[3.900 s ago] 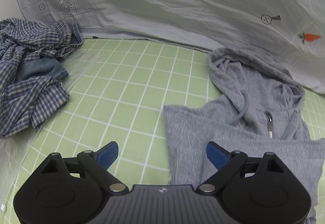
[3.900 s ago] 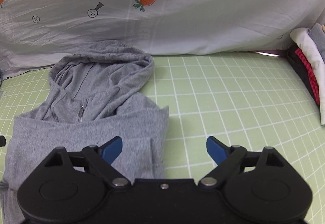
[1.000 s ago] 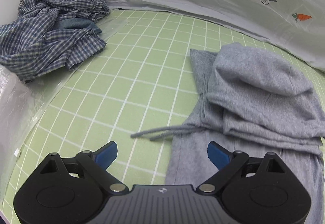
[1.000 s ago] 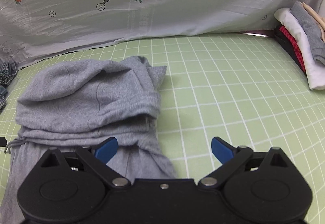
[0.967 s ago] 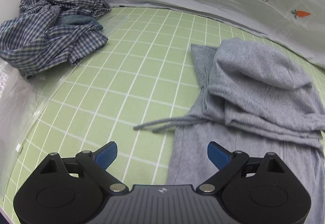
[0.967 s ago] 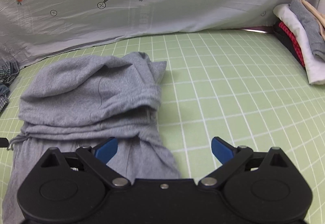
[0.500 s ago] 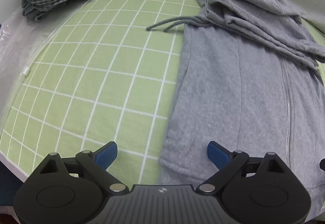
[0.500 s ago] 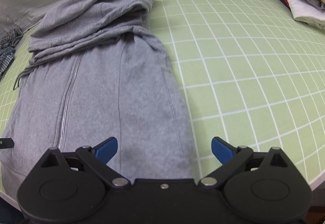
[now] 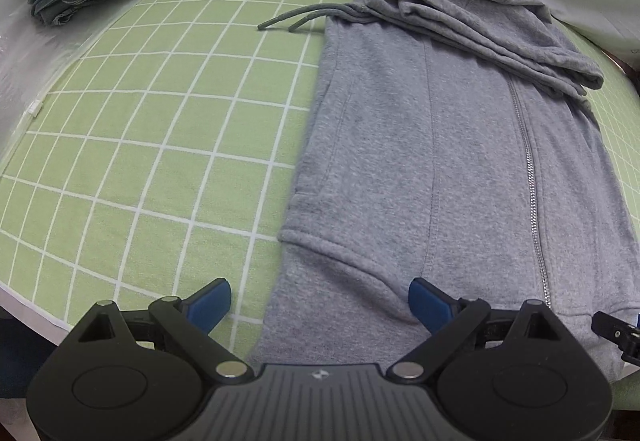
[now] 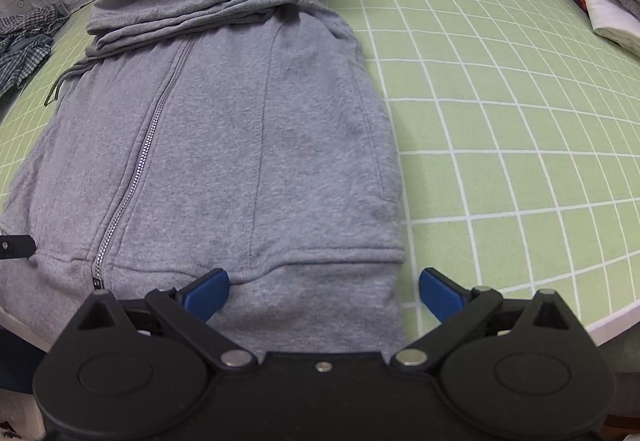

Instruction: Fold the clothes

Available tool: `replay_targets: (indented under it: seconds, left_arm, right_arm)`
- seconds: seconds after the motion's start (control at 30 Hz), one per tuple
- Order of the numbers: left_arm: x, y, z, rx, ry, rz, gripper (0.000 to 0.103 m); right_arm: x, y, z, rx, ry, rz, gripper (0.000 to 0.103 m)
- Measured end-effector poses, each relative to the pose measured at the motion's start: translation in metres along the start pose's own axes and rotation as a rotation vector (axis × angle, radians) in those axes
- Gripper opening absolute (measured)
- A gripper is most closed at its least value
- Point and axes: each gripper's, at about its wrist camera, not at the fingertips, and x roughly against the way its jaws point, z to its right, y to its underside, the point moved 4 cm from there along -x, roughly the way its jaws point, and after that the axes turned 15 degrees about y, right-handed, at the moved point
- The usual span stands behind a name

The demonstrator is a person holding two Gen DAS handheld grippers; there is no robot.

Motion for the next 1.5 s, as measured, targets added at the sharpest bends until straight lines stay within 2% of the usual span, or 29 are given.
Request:
replay_targets:
  seconds: [0.07, 0.13, 0.17, 0.2, 0.23, 0.27, 0.3, 0.33, 0.37, 0.43, 0.53, 0.67, 0.9, 1.07, 1.17, 1.33, 1.47, 1.5]
  left_arm:
    - [0.002, 0.001, 0.001, -0.011, 0.009, 0.007, 0.09]
    - [0.004, 0.001, 0.003, -0.026, 0.022, 0.012, 0.081]
    - [0.005, 0.0, 0.005, -0.037, 0.031, 0.013, 0.073]
    - [0.006, -0.001, 0.006, -0.043, 0.044, 0.011, 0.063]
    - [0.006, -0.003, 0.008, -0.044, 0.062, 0.008, 0.058]
    - [0.005, -0.005, 0.011, -0.046, 0.092, 0.001, 0.045]
    - [0.003, -0.008, 0.014, -0.043, 0.126, -0.009, 0.027]
    - [-0.001, -0.011, 0.016, -0.023, 0.174, -0.027, 0.02]
    - [-0.003, -0.013, 0.018, -0.013, 0.194, -0.033, 0.02]
    - [-0.003, -0.018, 0.022, -0.013, 0.217, -0.036, 0.018]
    - [0.007, -0.036, 0.03, -0.016, 0.27, 0.001, 0.016]
    - [0.025, -0.066, 0.042, 0.005, 0.366, 0.075, 0.015]
    - [0.046, -0.158, 0.054, 0.063, 0.443, 0.265, 0.015]
    - [0.048, -0.221, 0.05, 0.124, 0.475, 0.368, 0.015]
    - [0.032, -0.252, 0.05, 0.124, 0.473, 0.384, 0.015]
    - [-0.01, -0.269, 0.038, 0.154, 0.431, 0.316, 0.016]
    - [-0.044, -0.282, 0.028, 0.179, 0.396, 0.26, 0.023]
    - [-0.052, -0.285, 0.025, 0.185, 0.388, 0.246, 0.026]
  right_arm:
    - [0.001, 0.001, -0.001, -0.004, 0.006, 0.003, 0.103]
    - [0.001, 0.001, -0.001, -0.014, 0.008, 0.0, 0.101]
    - [0.001, 0.0, -0.001, -0.015, 0.003, 0.001, 0.1]
    - [0.003, 0.0, -0.001, -0.016, -0.003, 0.004, 0.096]
    - [0.004, -0.001, -0.002, -0.016, -0.009, 0.006, 0.09]
    - [0.006, -0.002, -0.003, -0.014, -0.017, 0.008, 0.086]
    - [0.008, -0.004, -0.004, -0.011, -0.024, 0.014, 0.079]
    - [0.01, -0.006, -0.005, -0.01, -0.031, 0.023, 0.064]
    - [0.011, -0.008, -0.007, -0.009, -0.05, 0.026, 0.056]
    - [0.014, -0.014, -0.011, -0.006, -0.091, 0.032, 0.022]
    - [0.021, -0.026, -0.014, 0.001, -0.115, 0.057, 0.016]
    - [0.035, -0.058, -0.007, -0.076, -0.201, 0.113, 0.013]
    - [0.054, -0.143, 0.005, -0.191, -0.265, 0.252, 0.012]
    - [0.045, -0.211, 0.02, -0.271, -0.269, 0.33, 0.012]
    - [0.033, -0.247, 0.023, -0.297, -0.272, 0.359, 0.012]
    - [-0.017, -0.289, 0.01, -0.276, -0.247, 0.338, 0.013]
    - [-0.065, -0.301, -0.011, -0.242, -0.197, 0.216, 0.023]
    - [-0.069, -0.299, -0.013, -0.248, -0.199, 0.197, 0.032]
